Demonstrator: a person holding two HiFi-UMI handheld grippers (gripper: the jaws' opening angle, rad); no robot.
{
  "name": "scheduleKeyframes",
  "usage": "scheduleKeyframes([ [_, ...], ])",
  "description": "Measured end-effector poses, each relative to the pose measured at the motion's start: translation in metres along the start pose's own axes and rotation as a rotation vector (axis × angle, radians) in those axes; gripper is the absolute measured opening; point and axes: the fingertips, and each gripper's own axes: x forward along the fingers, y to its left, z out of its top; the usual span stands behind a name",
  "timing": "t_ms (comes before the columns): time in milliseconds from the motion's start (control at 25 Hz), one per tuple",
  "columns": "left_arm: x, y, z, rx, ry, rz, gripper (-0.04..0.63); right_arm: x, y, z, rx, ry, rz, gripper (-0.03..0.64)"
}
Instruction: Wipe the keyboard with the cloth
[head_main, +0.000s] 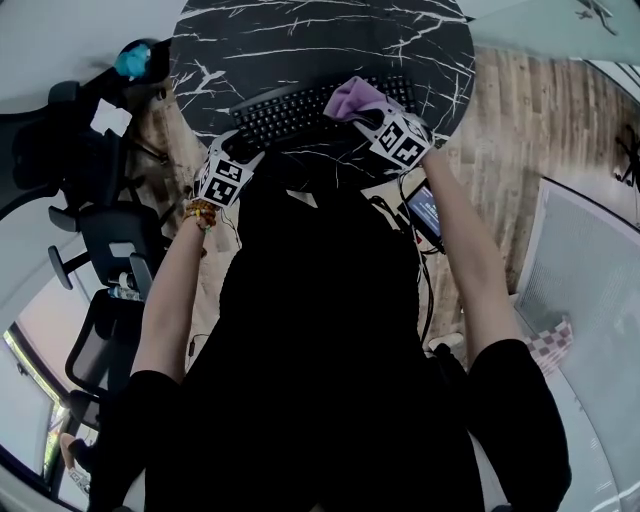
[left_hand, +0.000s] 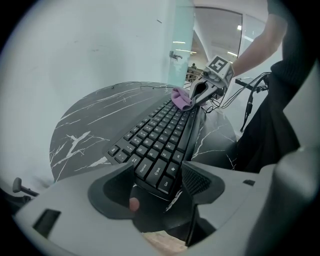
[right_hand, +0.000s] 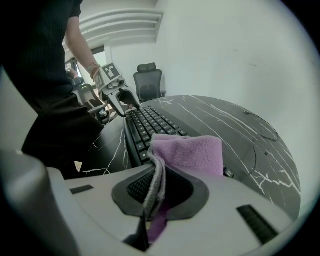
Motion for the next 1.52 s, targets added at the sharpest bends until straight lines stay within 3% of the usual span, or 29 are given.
scheduleKeyframes([
  [360, -0.001, -0.002, -0.001, 0.022, 0.005, -0.007, 0.290, 0.023, 0.028, 0.027, -0.070, -0.009, 0.048, 0.052],
  [520, -0.001, -0.002, 0.002, 0.057, -0.006, 0.000, 0.290, 0.025, 0.030, 0.030, -0.067, 0.001, 0.053, 0.052],
  [1040, -0.003, -0.003, 0.000, 0.055, -0.004, 0.006, 0.290, 0.035, 0.036, 0.039, -0.066, 0.061, 0.035, 0.052],
  [1520, -0.003, -0.004, 0.001, 0.064, -0.022, 0.006, 0.290, 0.050, 0.053, 0.060, -0.071, 0.052, 0.046, 0.052],
])
